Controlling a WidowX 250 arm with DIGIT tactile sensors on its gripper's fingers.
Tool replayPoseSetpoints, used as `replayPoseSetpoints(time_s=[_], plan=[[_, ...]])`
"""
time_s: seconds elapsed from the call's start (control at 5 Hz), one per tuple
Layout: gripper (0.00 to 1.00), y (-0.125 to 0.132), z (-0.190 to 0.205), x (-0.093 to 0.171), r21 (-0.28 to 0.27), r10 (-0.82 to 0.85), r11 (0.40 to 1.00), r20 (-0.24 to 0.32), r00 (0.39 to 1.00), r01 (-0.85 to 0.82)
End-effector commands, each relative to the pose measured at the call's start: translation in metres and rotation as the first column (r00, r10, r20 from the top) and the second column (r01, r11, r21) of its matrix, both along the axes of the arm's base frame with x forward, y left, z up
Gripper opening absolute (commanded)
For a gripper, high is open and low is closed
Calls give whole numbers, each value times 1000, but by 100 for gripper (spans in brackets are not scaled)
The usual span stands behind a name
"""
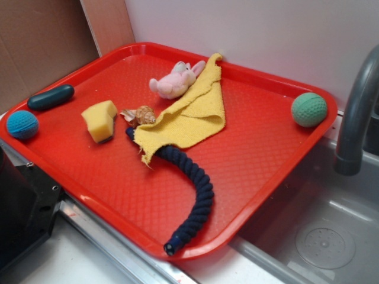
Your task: Grab the blue ball.
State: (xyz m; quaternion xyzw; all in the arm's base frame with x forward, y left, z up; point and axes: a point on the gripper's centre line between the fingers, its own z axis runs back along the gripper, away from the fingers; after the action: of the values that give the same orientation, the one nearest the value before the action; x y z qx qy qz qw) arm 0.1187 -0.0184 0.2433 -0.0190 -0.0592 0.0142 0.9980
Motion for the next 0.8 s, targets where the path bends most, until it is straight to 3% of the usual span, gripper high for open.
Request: replayPoseSetpoints(time_s=[0.0, 0.2, 0.4, 0.6], plan=[[100, 0, 0, 0, 0, 0, 1000, 0, 1000, 0], [100, 50, -50, 9, 64, -4, 998, -70, 998, 9], [100, 101, -100, 4, 85, -13, 996, -146, 989, 25], [100, 123, -149, 1, 106, -49, 992, -109, 993, 61]])
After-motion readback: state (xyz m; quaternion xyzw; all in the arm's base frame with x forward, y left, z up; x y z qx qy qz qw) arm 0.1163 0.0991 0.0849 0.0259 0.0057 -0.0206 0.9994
